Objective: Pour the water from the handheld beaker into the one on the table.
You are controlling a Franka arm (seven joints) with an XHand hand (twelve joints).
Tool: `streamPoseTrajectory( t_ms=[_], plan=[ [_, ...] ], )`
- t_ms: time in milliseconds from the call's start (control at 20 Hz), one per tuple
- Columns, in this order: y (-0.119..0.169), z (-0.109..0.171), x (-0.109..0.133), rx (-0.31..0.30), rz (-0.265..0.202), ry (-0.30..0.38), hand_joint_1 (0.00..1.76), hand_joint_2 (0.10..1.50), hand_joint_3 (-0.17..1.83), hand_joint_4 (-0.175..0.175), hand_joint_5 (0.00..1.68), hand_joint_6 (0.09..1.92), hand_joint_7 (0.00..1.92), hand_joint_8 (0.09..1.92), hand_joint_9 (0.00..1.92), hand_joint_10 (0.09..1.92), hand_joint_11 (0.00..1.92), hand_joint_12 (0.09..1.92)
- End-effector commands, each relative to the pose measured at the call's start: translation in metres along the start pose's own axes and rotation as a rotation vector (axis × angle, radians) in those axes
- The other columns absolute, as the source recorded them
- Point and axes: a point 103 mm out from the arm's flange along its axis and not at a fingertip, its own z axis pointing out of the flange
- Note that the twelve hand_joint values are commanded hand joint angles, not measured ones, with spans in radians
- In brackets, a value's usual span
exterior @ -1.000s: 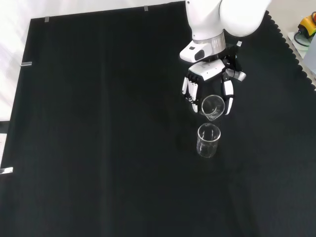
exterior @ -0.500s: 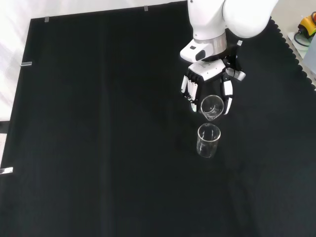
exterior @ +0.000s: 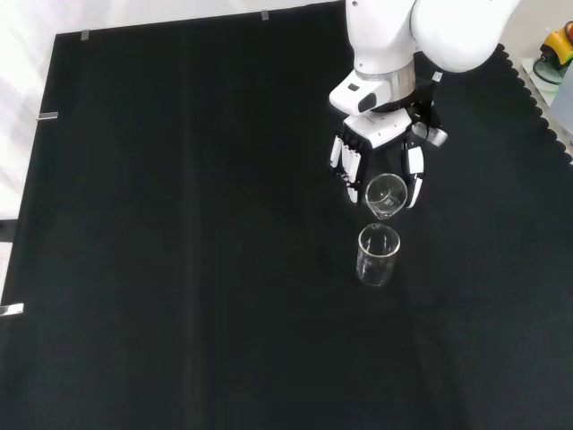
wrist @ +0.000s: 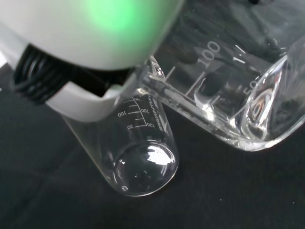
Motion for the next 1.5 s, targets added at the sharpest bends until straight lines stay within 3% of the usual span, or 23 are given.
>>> streamPoseTrajectory(
  t_ms=[50,950,1500],
  plan=[
    [0.0,-0.002,0.003,0.007,-0.002,-0.035,1.33,0.66,0.54,-0.175,1.47,0.22,1.59,0.09,1.51,0.09,1.03,0.91],
    [0.007,-0.006,0.013,0.058,0.014,-0.165,1.33,0.66,0.54,-0.175,1.47,0.22,1.59,0.09,1.51,0.09,1.04,0.9],
    [0.006,-0.005,0.022,0.072,0.006,-0.209,1.33,0.66,0.54,-0.175,1.47,0.22,1.59,0.09,1.51,0.09,1.05,0.9]
  ],
)
